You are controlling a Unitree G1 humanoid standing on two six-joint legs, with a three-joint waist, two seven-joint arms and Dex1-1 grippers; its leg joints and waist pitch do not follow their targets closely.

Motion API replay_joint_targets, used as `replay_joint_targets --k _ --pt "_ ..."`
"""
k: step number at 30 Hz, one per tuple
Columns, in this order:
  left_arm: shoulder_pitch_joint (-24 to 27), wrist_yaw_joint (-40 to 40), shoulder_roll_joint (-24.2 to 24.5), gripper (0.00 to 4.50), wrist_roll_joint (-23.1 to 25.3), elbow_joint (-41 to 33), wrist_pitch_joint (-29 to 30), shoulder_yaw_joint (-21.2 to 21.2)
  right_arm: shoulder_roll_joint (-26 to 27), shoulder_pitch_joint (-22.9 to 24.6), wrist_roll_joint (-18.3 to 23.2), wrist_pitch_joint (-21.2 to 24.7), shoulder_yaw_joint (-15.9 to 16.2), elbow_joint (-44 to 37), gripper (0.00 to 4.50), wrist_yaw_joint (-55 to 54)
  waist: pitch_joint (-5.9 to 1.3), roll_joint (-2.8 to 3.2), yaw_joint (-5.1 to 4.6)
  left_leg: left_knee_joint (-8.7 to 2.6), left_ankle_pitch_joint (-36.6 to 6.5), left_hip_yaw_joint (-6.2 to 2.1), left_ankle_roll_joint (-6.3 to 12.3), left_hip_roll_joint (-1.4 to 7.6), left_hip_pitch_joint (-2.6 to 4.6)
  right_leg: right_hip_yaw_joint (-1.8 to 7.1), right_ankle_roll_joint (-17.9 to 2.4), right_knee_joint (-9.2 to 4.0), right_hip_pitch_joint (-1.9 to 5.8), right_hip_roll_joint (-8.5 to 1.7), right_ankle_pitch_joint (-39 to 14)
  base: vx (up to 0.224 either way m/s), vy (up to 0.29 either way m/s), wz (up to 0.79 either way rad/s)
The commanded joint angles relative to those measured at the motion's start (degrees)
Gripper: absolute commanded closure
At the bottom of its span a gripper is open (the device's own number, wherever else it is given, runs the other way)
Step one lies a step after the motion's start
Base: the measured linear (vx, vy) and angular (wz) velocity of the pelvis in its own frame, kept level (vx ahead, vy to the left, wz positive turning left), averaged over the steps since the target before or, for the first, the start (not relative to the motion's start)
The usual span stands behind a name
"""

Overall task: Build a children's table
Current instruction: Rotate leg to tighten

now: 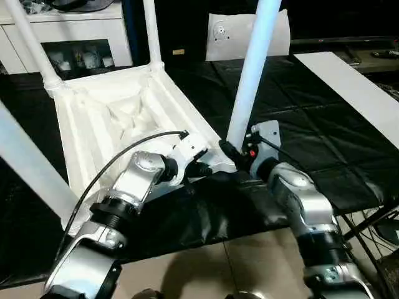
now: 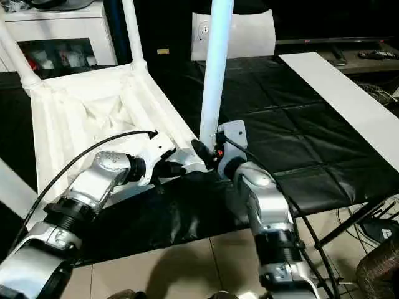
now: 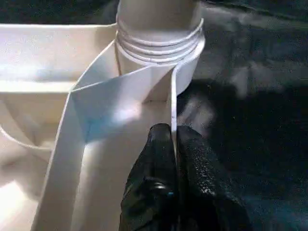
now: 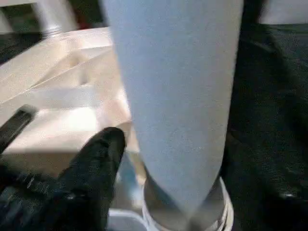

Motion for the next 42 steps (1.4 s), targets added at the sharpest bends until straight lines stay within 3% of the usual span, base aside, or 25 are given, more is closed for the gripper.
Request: replay_joint_targets --k 1,3,5,10,11,17,18,32,36,42 --pt "0.6 -7.0 1.0 4.50 -2.4 -3.1 -6.6 -2.0 -2.5 1.9 2.1 -1.2 3.5 -2.6 0.90 8.8 -3.90 0.29 0.41 -3.51 -12.2 -1.13 1.92 2.09 1.24 1.51 -12.5 -4.00 2.58 -2.86 -4.6 0.000 0.000 0.00" --pt "1.3 -10.1 2.3 4.50 -2.9 -3.4 -8.8 -2.6 -4.8 2.4 2.5 -1.8 3.6 -3.4 0.80 11.8 -3.85 0.38 0.37 -3.53 -12.3 -1.05 2.24 2.19 1.42 1.43 -13.4 -3.99 2.35 -2.78 -4.0 0.000 0.000 0.00" --pt "1.7 -12.5 3.4 4.50 -3.0 -3.6 -10.2 -3.1 -6.6 2.6 2.8 -2.5 3.7 -4.0 0.46 14.2 -3.63 0.31 0.57 -3.65 -14.1 -0.96 1.67 2.35 1.59 1.50 -13.5 -4.21 2.12 -2.88 -7.4 0.000 0.000 0.00" --pt "2.2 -19.3 6.7 4.50 -3.9 -2.9 -14.3 -4.5 -12.9 3.3 4.6 -4.6 4.9 -5.4 0.46 24.5 -3.59 0.36 1.51 -3.78 -15.7 -1.06 0.77 2.61 1.91 1.55 -12.8 -4.13 2.03 -2.96 -9.2 0.000 0.000 0.00" --pt "2.2 -22.2 8.0 4.50 -3.9 -2.4 -16.0 -5.2 -15.4 3.4 6.1 -4.4 5.7 -5.8 0.46 29.9 -3.56 0.05 1.64 -3.75 -15.7 -1.00 1.00 2.58 1.80 1.53 -12.9 -4.10 2.11 -2.97 -9.1 0.000 0.000 0.00" --pt "1.5 -29.1 10.5 4.50 -3.8 -1.5 -19.7 -7.2 -19.1 2.2 8.1 -3.5 7.6 -4.1 0.62 39.1 -3.64 -0.04 2.67 -3.48 -14.5 -0.84 1.50 2.69 1.72 1.46 -13.3 -3.83 1.93 -3.22 -10.2 0.000 0.000 0.00" --pt "1.4 -29.6 10.7 4.50 -3.9 -1.5 -19.8 -7.3 -19.3 2.1 8.3 -3.3 7.9 -3.9 0.91 39.8 -3.61 -0.07 2.69 -3.49 -14.5 -0.84 1.44 2.68 1.72 1.43 -13.4 -3.87 1.92 -3.18 -10.4 0.000 0.000 0.00" --pt "0.1 -33.0 10.8 4.50 -3.6 0.1 -22.5 -8.7 -20.5 -0.5 9.2 -2.9 11.1 -1.1 2.14 47.0 -3.77 -0.45 3.18 -3.32 -13.4 -0.78 1.46 2.74 1.70 1.37 -13.8 -3.58 1.96 -3.28 -10.3 0.000 0.000 0.00" --pt "-0.1 -33.1 10.9 4.50 -3.4 0.8 -23.1 -8.7 -20.4 -0.4 9.4 -2.4 11.4 -1.2 2.42 47.8 -3.80 -0.61 3.36 -3.23 -12.6 -0.70 1.82 2.71 1.68 1.34 -13.8 -3.54 1.96 -3.24 -9.7 0.000 0.000 0.00" --pt "0.1 -32.3 10.5 4.50 -4.2 1.0 -22.1 -8.0 -20.0 0.7 10.2 -1.1 11.8 -2.7 2.51 47.3 -3.81 -0.22 3.51 -3.31 -13.6 -0.80 1.09 2.76 1.81 1.35 -13.6 -3.57 1.89 -3.25 -10.7 0.000 0.000 0.00"
